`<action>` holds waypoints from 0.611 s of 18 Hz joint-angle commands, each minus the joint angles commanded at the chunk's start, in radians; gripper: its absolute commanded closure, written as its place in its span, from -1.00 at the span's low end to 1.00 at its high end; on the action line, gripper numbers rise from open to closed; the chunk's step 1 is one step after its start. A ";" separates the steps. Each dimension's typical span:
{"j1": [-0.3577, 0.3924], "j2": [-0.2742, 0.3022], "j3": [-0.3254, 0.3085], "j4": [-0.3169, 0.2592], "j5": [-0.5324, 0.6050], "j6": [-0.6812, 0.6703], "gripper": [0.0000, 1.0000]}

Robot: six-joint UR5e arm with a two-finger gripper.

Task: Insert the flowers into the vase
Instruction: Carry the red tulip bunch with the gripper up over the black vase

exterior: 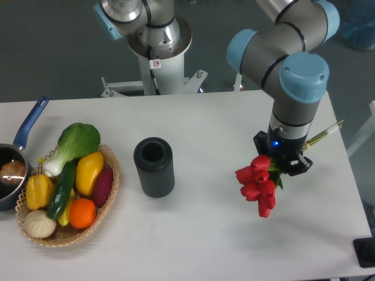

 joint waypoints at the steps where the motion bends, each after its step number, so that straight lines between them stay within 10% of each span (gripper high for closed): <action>1: -0.002 0.003 0.000 0.000 -0.002 0.000 0.83; 11: -0.029 0.098 -0.028 -0.037 -0.177 -0.034 0.81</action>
